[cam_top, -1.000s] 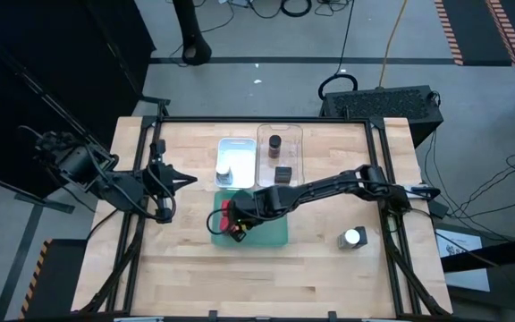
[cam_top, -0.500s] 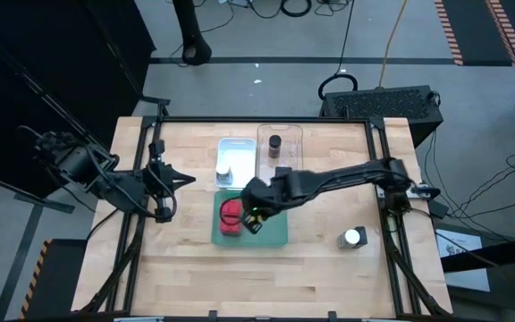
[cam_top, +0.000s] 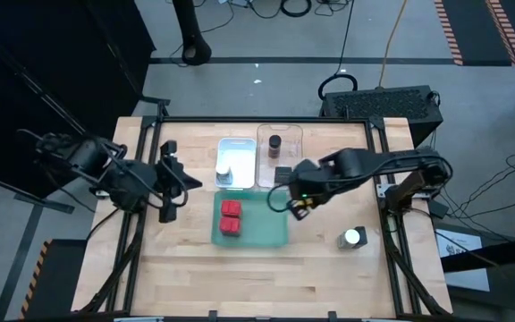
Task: Sort spices by type
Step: Put the white spice bottle into the white bin
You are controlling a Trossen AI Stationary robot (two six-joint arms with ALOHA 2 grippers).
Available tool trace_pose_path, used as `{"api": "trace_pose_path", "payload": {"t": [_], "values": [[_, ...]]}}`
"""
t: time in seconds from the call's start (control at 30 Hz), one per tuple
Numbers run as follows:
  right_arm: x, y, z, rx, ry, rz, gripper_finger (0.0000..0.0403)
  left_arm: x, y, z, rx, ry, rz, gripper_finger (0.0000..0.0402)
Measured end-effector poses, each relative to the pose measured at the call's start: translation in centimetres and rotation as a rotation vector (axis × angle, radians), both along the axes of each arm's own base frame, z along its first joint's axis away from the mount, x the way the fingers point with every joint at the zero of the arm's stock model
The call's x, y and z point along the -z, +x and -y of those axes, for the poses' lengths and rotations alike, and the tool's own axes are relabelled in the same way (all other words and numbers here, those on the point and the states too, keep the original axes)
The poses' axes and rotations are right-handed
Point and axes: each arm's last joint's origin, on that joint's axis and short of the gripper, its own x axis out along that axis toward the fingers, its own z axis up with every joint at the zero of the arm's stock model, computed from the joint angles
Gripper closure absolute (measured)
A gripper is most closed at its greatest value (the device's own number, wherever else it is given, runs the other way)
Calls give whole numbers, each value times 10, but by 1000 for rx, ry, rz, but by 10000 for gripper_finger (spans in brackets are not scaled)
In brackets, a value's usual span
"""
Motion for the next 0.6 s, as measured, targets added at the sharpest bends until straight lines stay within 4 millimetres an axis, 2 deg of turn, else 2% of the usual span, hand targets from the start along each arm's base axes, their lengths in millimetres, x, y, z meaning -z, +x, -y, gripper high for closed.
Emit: {"api": "trace_pose_path", "payload": {"t": [0.1, 0.33, 0.5, 0.6], "values": [[-8, -21, 0, 36, -1, -70, 403, 0, 4, -6, -9, -27, -5, 393], [-25, -53, -11, 64, 88, -23, 403, 4, 17, -22, -59, -53, -26, 393], [-21, -75, -27, 131, 158, -52, 403, 10, 38, -31, -64, -15, -40, 393], [-8, -90, -36, 181, 206, -130, 403, 12, 50, -36, -41, -9, -31, 393]]}}
